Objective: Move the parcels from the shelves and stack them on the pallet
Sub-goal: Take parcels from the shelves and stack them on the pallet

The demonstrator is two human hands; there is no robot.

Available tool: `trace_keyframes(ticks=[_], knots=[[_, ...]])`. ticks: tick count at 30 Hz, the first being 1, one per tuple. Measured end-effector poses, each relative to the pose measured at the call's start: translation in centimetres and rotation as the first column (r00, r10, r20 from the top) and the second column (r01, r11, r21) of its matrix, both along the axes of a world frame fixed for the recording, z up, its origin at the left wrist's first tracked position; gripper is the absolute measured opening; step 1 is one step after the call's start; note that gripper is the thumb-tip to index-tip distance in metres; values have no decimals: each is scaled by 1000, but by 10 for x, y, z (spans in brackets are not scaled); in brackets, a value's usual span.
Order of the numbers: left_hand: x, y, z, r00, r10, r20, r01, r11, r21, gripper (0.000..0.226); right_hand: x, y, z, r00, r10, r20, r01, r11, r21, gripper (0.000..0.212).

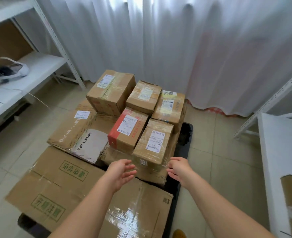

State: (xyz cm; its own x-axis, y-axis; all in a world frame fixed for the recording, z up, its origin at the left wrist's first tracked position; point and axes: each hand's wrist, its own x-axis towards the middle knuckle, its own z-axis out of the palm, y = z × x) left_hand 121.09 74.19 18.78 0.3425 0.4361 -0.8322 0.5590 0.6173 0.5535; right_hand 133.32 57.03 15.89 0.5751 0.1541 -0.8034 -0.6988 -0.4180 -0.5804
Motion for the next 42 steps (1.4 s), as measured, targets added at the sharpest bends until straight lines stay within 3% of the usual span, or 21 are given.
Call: trace_keyframes(ticks=[7, 16, 25, 31, 37, 42], knots=[[-83, -1, 75, 979, -172, 108, 167, 985, 54, 14, -102, -6, 80, 978, -158, 139, 144, 984, 100, 25], [-192, -4, 160, 960, -258, 113, 239, 958, 160, 17, -253, -39, 161, 970, -200, 135, 172, 965, 199, 18], [-280, -70, 210, 916, -345, 205, 303, 930, 210, 16, -350, -116, 193, 944, -272, 189, 234, 952, 199, 18], [-355, -150, 205, 909, -401, 116, 369, 901, 228, 18, -443, -196, 196, 948, -287, 141, 239, 929, 284, 17], [-416, -253, 221, 771, -631, 82, 602, 765, 229, 20, -524, -305, 190, 860, -494, 129, 458, 858, 230, 20], [-445, -315, 244, 647, -753, 117, 693, 645, 322, 22, -593, -355, 217, 739, -657, 150, 593, 739, 318, 30]])
